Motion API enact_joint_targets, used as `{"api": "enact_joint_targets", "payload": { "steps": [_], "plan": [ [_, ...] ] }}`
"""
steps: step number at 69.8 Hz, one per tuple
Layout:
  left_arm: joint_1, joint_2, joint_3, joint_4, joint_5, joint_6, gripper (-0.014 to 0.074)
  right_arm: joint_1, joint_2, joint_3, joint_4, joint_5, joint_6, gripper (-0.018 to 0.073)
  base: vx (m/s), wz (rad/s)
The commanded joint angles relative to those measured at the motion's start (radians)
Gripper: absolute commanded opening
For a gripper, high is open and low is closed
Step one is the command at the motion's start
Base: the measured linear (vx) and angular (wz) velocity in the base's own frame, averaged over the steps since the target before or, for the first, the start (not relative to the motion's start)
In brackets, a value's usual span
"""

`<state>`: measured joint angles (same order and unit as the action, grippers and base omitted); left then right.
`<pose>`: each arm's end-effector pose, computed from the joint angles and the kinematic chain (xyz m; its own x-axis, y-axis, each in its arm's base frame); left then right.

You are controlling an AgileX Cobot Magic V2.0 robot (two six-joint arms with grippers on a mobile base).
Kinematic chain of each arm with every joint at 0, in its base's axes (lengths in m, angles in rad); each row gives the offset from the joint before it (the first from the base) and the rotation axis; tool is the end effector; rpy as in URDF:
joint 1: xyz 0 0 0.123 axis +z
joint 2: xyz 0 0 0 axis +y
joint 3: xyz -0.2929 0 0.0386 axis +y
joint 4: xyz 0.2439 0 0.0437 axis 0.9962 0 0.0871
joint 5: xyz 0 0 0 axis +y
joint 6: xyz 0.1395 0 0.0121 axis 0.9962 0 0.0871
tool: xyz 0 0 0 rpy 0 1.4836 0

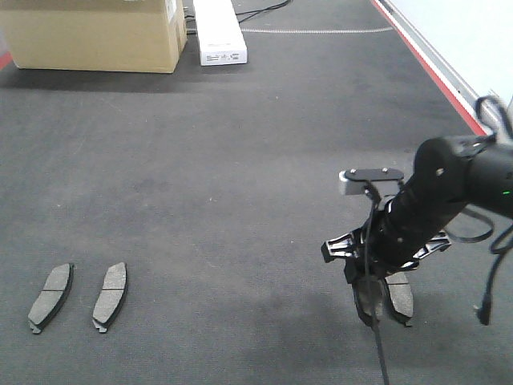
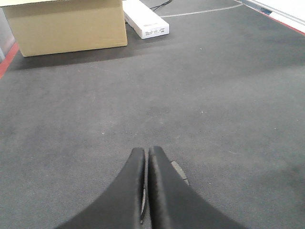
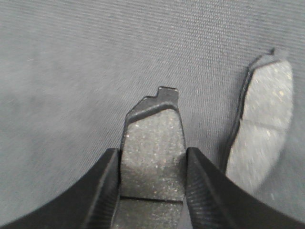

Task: Move and align brake pads A on conveyor
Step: 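Lower the right gripper's brake pad onto the carpet parallel to the lying pad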

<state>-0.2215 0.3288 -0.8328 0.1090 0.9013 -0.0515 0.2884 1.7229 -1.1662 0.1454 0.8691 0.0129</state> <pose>0.0618 -0.0017 0.3679 -0.2927 0.0826 -0.9526 0.1444 0.9887 0.0413 0.3267 0.1131 0.1796 -0.9594 -0.1738 -0.2224 -0.2062 0.9696 0.1321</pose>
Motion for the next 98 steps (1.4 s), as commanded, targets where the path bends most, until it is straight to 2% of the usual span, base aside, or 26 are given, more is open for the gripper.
{"api": "enact_joint_targets", "payload": {
  "steps": [1, 17, 48, 98],
  "plan": [
    [-0.002, 0.016, -0.026, -0.003, -0.069, -0.003, -0.0006, -0.001, -0.013, -0.036, -0.02, -0.058, -0.013, -0.0003, 0.0, 0.0],
    [-0.002, 0.016, -0.026, -0.003, -0.069, -0.003, -0.0006, -0.001, 0.035, -0.036, -0.028, -0.127, -0.013, -0.0003, 0.0, 0.0],
    [-0.002, 0.016, -0.026, -0.003, -0.069, -0.003, -0.0006, -0.001, 0.061, -0.035, -0.043, -0.168, -0.013, -0.0003, 0.0, 0.0],
    [-0.002, 0.016, -0.026, -0.003, -0.069, -0.003, -0.0006, -0.001, 0.08, -0.035, -0.065, -0.124, -0.019, -0.0003, 0.0, 0.0]
  ]
}}
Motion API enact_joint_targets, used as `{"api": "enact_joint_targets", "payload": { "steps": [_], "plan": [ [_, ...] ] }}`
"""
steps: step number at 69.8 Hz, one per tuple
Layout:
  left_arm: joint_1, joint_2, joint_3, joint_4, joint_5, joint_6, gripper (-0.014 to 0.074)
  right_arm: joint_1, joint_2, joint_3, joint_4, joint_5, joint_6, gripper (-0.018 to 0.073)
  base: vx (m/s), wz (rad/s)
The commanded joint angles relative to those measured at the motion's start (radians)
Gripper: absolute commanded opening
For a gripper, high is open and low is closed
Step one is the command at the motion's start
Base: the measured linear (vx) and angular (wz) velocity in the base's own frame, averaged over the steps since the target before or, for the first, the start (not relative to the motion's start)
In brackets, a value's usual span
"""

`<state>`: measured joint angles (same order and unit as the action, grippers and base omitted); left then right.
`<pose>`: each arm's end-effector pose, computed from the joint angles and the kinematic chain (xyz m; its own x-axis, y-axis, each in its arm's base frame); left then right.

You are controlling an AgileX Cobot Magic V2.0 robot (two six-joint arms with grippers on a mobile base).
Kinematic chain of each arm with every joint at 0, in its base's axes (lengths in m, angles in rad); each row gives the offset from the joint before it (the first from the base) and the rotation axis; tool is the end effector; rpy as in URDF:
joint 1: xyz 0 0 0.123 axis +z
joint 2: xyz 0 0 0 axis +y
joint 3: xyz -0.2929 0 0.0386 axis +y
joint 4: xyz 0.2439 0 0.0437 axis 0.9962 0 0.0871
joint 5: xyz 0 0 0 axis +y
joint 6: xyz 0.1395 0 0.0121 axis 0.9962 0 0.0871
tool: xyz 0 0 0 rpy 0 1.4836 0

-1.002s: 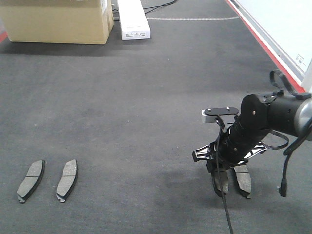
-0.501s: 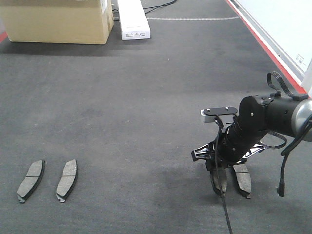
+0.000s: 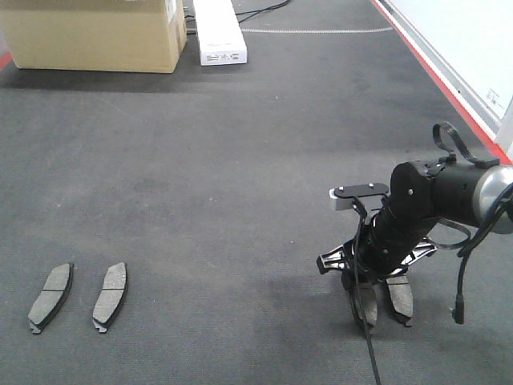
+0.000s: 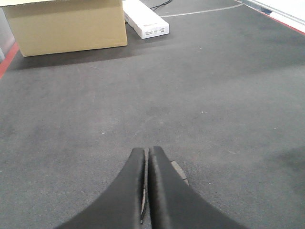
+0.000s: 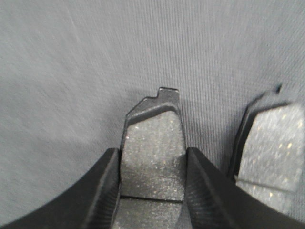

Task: Move and align brake pads A on conveyor
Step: 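Lower the right gripper's brake pad onto the carpet parallel to the lying pad, then open the right gripper to release the pad and lift away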

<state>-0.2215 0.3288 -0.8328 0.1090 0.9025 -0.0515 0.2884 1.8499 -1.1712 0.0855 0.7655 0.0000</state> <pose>0.0618 -0.0016 0.3677 -0.2938 0.0827 -0.9523 0.1443 0.9887 0.0414 0.3475 0.1117 0.1383 -0.9530 -0.2185 -0.2100 -0.2377 0.9687 0.0709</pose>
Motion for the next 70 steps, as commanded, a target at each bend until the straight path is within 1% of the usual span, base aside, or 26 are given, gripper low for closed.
{"api": "enact_joint_targets", "payload": {
  "steps": [1, 26, 32, 36, 39, 45, 62, 70],
  "plan": [
    [-0.002, 0.016, -0.026, -0.003, -0.07, -0.003, -0.0006, -0.001, -0.045, -0.03, -0.006, -0.02, -0.007, -0.0003, 0.0, 0.0],
    [-0.002, 0.016, -0.026, -0.003, -0.07, -0.003, -0.0006, -0.001, -0.045, -0.03, -0.005, -0.035, -0.021, 0.0004, 0.0, 0.0],
    [-0.002, 0.016, -0.026, -0.003, -0.07, -0.003, -0.0006, -0.001, -0.045, -0.03, 0.0, -0.036, -0.026, 0.0028, 0.0, 0.0],
    [-0.002, 0.016, -0.026, -0.003, -0.07, -0.003, -0.0006, -0.001, -0.045, -0.03, 0.004, -0.039, -0.036, 0.0062, 0.0, 0.0],
    [-0.002, 0.016, -0.026, -0.003, -0.07, -0.003, -0.0006, -0.001, -0.045, -0.03, 0.007, -0.042, -0.044, 0.0092, 0.0, 0.0],
    [-0.002, 0.016, -0.026, -0.003, -0.07, -0.003, -0.0006, -0.001, -0.045, -0.03, 0.015, -0.046, -0.06, 0.0185, 0.0, 0.0],
    [-0.002, 0.016, -0.026, -0.003, -0.07, -0.003, -0.0006, -0.001, -0.05, -0.03, 0.044, -0.054, -0.073, 0.0538, 0.0, 0.0],
    [-0.002, 0.016, -0.026, -0.003, -0.07, -0.003, -0.0006, -0.001, -0.064, -0.03, 0.048, -0.063, -0.073, 0.065, 0.0, 0.0]
  ]
}}
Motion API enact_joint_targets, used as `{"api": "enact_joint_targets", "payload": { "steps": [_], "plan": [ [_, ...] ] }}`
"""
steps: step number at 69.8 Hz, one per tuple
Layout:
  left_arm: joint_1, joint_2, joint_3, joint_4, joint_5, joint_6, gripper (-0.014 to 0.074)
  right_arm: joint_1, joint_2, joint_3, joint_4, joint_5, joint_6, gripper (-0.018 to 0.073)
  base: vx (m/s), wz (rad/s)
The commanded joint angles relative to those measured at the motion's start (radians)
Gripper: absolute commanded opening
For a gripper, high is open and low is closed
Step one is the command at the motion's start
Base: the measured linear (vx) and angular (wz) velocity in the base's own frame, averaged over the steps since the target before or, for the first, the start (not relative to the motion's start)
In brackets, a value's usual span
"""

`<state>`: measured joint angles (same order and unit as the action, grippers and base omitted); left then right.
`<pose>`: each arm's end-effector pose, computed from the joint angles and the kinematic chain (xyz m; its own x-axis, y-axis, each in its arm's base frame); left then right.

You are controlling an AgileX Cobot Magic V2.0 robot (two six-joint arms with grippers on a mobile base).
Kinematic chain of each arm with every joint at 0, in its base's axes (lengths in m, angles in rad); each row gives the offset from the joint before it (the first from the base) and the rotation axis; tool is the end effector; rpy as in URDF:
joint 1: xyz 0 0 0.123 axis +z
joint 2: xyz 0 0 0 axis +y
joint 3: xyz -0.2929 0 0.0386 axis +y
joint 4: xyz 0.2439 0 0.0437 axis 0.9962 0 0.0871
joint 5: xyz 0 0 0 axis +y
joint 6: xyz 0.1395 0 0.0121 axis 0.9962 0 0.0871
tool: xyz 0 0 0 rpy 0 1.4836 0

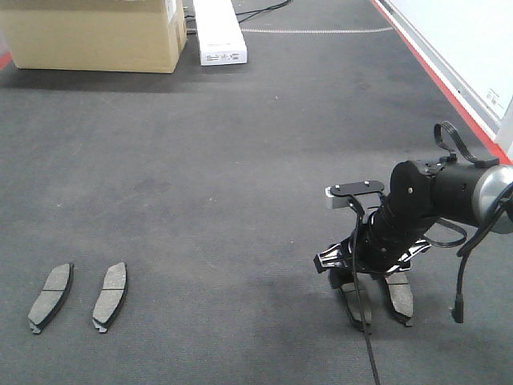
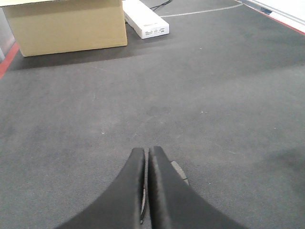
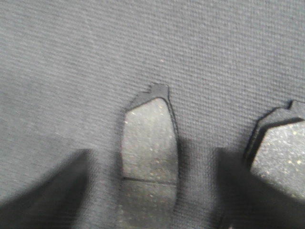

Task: Move and align brake pads A on conveyor
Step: 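Open the right gripper to release the pad and lift away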

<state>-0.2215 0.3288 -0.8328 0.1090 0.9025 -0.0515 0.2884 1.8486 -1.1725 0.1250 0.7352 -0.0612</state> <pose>0.0618 -0.0016 0.3677 -0.2938 0.0827 -0.9523 0.1443 0.9887 0.0414 0.3510 0.1163 0.1404 -0.9379 -0.2453 -0.2453 -0.2737 0.9577 0.0888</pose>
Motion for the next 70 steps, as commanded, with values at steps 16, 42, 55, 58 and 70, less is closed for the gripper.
{"api": "enact_joint_targets", "payload": {
  "steps": [16, 42, 55, 58, 70],
  "plan": [
    [-0.002, 0.016, -0.026, -0.003, -0.07, -0.003, -0.0006, -0.001, -0.171, -0.029, 0.005, -0.08, -0.045, 0.0659, 0.0, 0.0],
    [-0.002, 0.016, -0.026, -0.003, -0.07, -0.003, -0.0006, -0.001, -0.59, -0.029, 0.009, -0.2, -0.026, 0.0252, 0.0, 0.0],
    [-0.002, 0.016, -0.026, -0.003, -0.07, -0.003, -0.0006, -0.001, -0.792, -0.025, 0.008, -0.195, -0.026, -0.0011, 0.0, 0.0],
    [-0.002, 0.016, -0.026, -0.003, -0.07, -0.003, -0.0006, -0.001, -0.832, -0.025, 0.004, -0.184, -0.026, -0.0009, 0.0, 0.0],
    [-0.002, 0.016, -0.026, -0.003, -0.07, -0.003, -0.0006, -0.001, -0.98, -0.025, -0.052, -0.102, -0.026, -0.0008, 0.0, 0.0]
  ]
}}
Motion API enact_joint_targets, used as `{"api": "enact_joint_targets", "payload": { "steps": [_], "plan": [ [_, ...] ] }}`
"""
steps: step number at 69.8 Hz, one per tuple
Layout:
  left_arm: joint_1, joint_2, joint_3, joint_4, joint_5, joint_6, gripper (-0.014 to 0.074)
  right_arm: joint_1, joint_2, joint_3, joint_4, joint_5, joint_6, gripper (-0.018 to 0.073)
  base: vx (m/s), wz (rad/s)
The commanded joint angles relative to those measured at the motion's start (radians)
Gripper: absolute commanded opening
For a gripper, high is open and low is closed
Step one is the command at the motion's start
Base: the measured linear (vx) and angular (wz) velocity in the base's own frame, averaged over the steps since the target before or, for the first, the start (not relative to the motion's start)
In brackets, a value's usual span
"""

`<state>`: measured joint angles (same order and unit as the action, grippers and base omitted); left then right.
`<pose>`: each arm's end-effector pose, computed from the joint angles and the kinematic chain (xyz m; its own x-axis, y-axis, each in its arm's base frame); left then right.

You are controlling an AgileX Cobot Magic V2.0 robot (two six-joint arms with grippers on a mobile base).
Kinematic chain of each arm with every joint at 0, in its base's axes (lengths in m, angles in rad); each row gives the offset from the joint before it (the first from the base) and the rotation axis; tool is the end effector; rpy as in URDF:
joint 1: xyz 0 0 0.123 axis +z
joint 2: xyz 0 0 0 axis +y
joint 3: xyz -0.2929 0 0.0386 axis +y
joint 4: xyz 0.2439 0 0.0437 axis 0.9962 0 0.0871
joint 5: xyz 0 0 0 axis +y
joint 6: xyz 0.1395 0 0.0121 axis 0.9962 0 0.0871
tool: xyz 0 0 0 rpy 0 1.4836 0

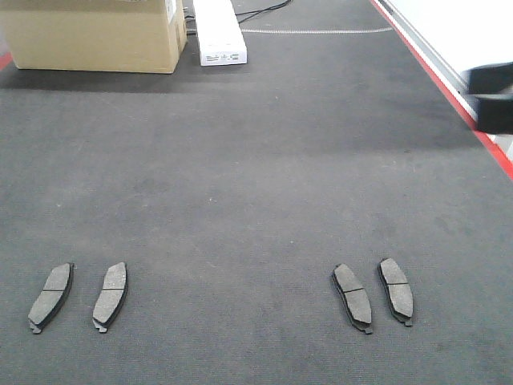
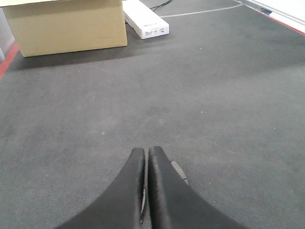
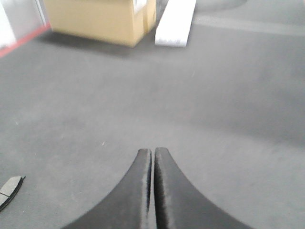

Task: Move and align brake pads A on conveyor

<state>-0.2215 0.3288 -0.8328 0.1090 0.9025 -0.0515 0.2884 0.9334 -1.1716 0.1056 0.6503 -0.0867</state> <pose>0.0618 -0.0016 0.3677 -0.2938 0.0827 -0.9523 0.1443 0.9887 0.0414 0.2045 0.0700 0.4370 -0.3027 -0.0925 -0.9486 -0.3426 0.9393 0.0178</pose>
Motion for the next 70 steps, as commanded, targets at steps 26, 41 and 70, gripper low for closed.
{"api": "enact_joint_targets", "payload": {
  "steps": [26, 41, 70],
  "plan": [
    [-0.002, 0.016, -0.026, -0.003, -0.07, -0.003, -0.0006, -0.001, -0.317, 0.027, -0.081, 0.06, -0.001, -0.0008, 0.0, 0.0],
    [-0.002, 0.016, -0.026, -0.003, -0.07, -0.003, -0.0006, -0.001, -0.52, 0.255, -0.074, -0.034, -0.001, -0.0008, 0.0, 0.0],
    [-0.002, 0.016, -0.026, -0.003, -0.07, -0.003, -0.0006, -0.001, -0.705, 0.524, -0.048, -0.027, 0.015, -0.0008, 0.0, 0.0]
  ]
}}
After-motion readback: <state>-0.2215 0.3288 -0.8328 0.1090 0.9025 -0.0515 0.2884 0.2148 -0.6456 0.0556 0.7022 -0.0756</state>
